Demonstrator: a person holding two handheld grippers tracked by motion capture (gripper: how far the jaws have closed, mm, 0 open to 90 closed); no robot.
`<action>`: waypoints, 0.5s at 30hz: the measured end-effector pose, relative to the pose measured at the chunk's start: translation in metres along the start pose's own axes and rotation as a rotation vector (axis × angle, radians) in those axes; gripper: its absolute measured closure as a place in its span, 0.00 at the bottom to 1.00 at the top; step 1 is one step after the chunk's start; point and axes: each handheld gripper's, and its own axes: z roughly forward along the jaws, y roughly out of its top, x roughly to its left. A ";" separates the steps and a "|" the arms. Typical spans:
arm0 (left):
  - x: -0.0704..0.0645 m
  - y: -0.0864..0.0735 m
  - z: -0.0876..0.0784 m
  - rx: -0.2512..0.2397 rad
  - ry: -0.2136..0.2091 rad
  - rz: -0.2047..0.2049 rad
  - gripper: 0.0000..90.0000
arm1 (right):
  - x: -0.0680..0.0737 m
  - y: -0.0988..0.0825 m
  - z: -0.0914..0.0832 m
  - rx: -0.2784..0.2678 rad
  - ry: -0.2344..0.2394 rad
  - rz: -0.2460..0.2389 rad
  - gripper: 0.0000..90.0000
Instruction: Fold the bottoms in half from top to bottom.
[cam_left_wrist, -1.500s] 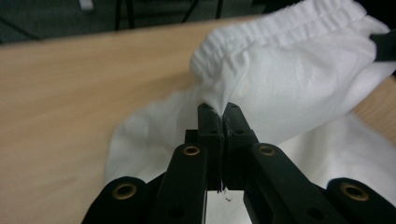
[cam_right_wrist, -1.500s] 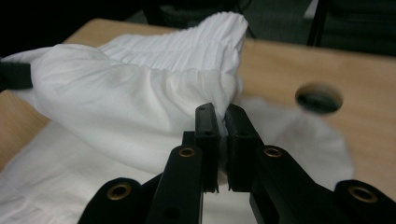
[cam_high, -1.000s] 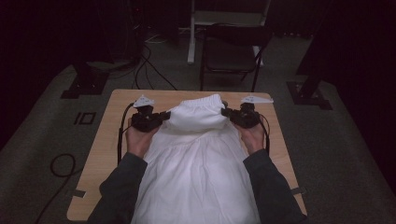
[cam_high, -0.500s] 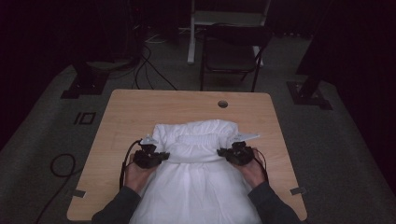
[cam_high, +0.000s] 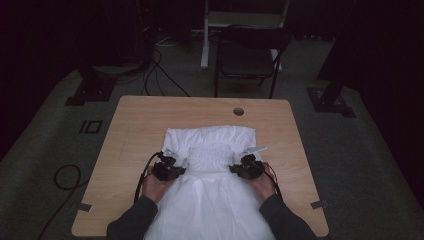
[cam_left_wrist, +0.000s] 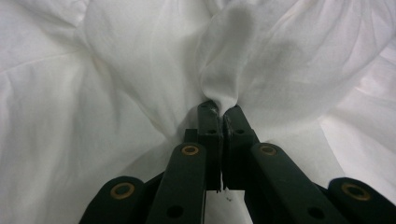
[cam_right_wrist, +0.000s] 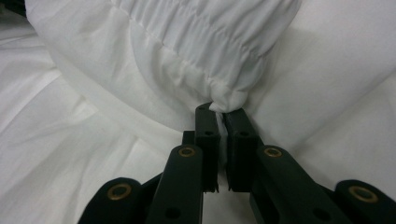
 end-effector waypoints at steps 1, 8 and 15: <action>0.003 0.005 0.003 -0.001 0.012 0.000 0.97 | -0.003 0.004 0.003 -0.005 -0.009 -0.002 0.95; 0.027 0.043 0.024 0.006 0.083 -0.010 0.97 | -0.028 0.037 0.025 -0.009 -0.072 0.021 0.95; 0.047 0.070 0.039 0.000 0.139 -0.076 0.97 | -0.051 0.073 0.047 0.011 -0.134 0.081 0.94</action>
